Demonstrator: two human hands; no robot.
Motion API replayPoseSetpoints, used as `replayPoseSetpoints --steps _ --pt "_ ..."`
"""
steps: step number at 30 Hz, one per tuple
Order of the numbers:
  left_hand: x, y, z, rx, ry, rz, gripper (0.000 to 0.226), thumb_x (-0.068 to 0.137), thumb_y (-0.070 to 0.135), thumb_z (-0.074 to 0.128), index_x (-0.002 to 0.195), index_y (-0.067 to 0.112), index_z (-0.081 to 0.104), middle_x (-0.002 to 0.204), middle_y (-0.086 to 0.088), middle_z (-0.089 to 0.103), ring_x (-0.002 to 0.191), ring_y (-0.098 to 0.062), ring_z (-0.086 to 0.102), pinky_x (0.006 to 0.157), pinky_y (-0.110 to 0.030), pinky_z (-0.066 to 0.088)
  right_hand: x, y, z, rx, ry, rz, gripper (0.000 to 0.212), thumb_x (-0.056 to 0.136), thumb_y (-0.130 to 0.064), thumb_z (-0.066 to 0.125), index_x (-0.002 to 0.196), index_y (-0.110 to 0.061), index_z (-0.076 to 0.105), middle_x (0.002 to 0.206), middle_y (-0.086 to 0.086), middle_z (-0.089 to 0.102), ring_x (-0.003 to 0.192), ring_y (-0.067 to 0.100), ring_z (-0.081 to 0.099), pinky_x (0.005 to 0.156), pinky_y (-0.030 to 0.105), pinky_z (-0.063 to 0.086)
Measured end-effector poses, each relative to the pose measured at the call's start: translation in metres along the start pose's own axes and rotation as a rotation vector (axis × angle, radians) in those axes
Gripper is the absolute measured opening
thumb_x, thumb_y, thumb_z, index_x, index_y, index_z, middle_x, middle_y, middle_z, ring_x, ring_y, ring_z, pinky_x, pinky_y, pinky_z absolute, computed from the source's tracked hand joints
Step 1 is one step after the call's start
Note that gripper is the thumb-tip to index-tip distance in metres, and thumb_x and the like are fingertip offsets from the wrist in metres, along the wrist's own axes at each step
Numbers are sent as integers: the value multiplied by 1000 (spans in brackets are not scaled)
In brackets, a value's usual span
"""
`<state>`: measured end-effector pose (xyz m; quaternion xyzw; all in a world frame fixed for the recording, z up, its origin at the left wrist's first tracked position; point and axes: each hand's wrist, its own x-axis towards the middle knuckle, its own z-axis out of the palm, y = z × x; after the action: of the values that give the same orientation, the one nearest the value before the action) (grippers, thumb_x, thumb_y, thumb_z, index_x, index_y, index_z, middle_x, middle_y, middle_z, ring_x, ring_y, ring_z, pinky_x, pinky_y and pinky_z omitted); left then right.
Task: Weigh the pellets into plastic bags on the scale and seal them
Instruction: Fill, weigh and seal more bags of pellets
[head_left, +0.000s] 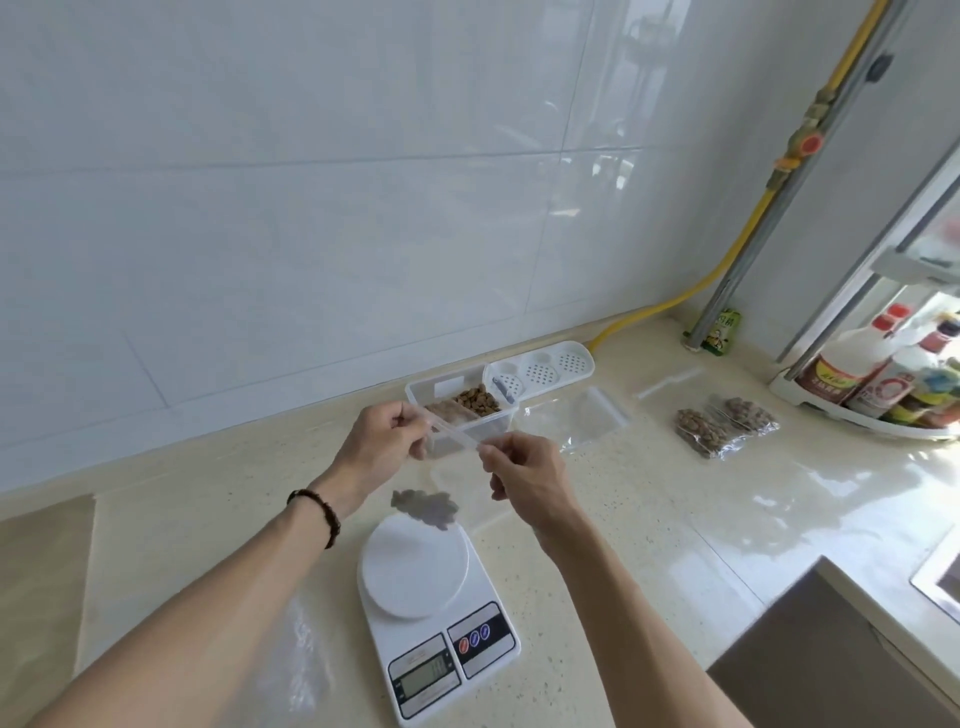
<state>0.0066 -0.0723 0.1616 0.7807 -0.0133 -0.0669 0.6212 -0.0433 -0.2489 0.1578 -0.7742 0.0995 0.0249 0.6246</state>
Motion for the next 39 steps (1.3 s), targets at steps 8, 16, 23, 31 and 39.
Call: replayPoseSetpoints --steps 8,16,23,31,39 --pt "-19 36 -23 16 -18 158 22 95 15 59 75 6 64 64 1 65 66 -12 59 84 -40 52 -8 -36 -1 -246 95 -76 27 96 -18 60 69 -17 60 60 -6 50 55 9 44 52 20 37" --pt "-31 50 -34 21 38 279 23 93 12 60 70 11 61 63 1 63 64 -11 55 73 -34 48 -25 -71 -6 -261 118 -228 18 88 -18 69 70 -17 69 56 -11 53 49 0 45 46 12 34" --pt "-41 56 -28 -8 -15 303 20 93 15 62 74 10 63 63 0 66 63 -10 57 70 -31 47 -30 -83 -3 -442 136 -283 19 91 -12 62 72 -8 66 56 -11 50 48 1 43 47 13 35" --pt "-44 65 -12 22 -52 375 22 90 12 66 69 9 61 63 -2 64 62 -13 58 63 -25 48 -34 -92 -9 -518 83 -387 7 85 -17 70 81 -15 75 75 -9 69 73 7 64 70 27 52" --pt "-35 69 3 -19 -141 324 21 91 12 66 72 3 62 64 -4 64 60 -12 60 65 -24 50 -26 -89 -26 -545 82 -385 10 86 -15 69 78 -12 74 64 -10 63 56 2 52 57 19 43"
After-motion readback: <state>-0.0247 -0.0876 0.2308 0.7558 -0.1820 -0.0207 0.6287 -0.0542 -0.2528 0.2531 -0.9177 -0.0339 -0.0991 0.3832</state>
